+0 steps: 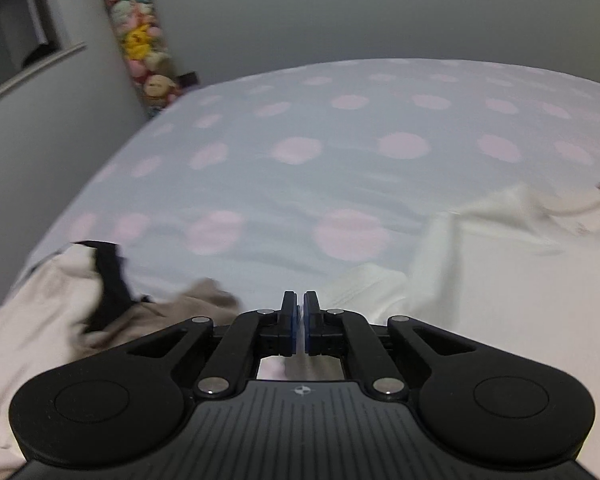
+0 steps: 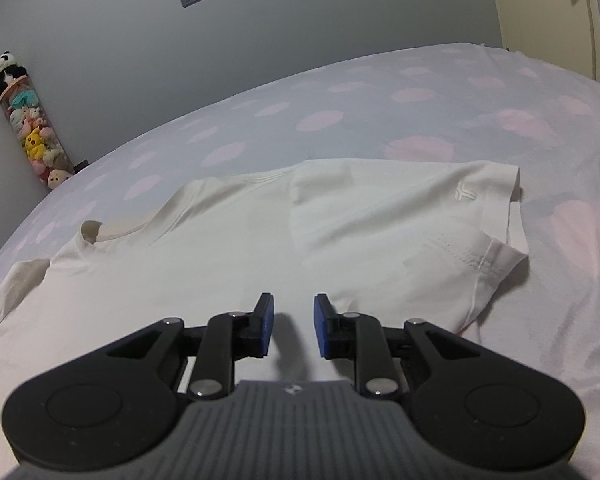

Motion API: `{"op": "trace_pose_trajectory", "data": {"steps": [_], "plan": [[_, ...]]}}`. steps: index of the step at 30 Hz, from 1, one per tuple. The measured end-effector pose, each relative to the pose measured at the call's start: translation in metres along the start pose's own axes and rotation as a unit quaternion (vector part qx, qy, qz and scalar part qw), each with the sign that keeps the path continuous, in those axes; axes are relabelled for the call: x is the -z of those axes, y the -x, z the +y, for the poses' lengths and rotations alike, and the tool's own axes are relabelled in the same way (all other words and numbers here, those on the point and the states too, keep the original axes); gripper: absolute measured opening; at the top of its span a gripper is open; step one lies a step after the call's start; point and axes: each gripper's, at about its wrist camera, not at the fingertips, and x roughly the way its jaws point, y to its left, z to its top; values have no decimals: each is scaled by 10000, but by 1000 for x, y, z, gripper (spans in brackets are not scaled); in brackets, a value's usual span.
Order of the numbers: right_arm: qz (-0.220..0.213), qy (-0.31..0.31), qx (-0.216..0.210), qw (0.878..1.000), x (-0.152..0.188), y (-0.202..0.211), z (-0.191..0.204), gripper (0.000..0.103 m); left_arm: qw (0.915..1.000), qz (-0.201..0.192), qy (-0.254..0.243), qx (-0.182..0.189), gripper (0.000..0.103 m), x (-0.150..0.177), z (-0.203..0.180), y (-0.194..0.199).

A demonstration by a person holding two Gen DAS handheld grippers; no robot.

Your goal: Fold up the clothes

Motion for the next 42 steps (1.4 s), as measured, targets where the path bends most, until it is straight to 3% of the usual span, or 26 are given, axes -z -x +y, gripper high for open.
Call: {"op": "trace_pose_trajectory", "data": {"steps": [2, 5, 8, 10, 15, 16, 18, 19, 23, 26, 28, 32, 35, 38, 42], "plan": [[17, 28, 5, 10000, 1, -3, 1, 25, 9997, 103, 45, -208, 2, 4, 9, -2], [10, 114, 20, 9999, 1, -6, 3, 25, 9970, 574, 127, -499, 2, 26, 15, -16], [-7, 176, 24, 9998, 1, -6, 4, 25, 9929, 1013, 341, -521, 2, 47, 29, -30], [10, 144, 9, 9999, 1, -5, 3, 25, 9945, 854, 486, -350, 3, 49, 38, -26], [41, 73, -6, 10000, 1, -5, 4, 29, 9952, 310, 881, 289, 30, 18, 42, -20], [40, 101, -7, 9999, 1, -5, 5, 30, 9948, 258, 899, 405, 32, 10, 39, -23], [36, 167, 8, 9999, 2, -5, 6, 30, 9938, 234, 917, 581, 48, -5, 30, -31], [34, 189, 5, 9998, 2, -5, 6, 30, 9935, 261, 924, 615, 49, -9, 26, -38], [36, 165, -42, 9998, 2, -6, 4, 30, 9906, 618, 1013, 683, 47, -14, 10, -70], [31, 186, -54, 9998, 3, -8, 4, 30, 9864, 720, 1162, 913, 16, -8, 2, -80], [27, 222, -52, 9997, 3, -10, 5, 31, 9879, 644, 1116, 865, 4, -4, -3, -76], [37, 205, -86, 9997, 2, -10, 5, 32, 9932, 492, 1021, 259, 2, 1, 8, -62], [69, 79, -138, 9999, 0, -10, 1, 32, 9891, 515, 1333, -368, 2, 11, 34, -51], [101, 3, -153, 9998, -1, -11, 0, 32, 9855, 737, 1482, -386, 3, 25, 52, -47], [123, 59, -126, 9998, 0, -12, 2, 32, 9864, 706, 1370, -573, 7, 31, 56, -42]]}}
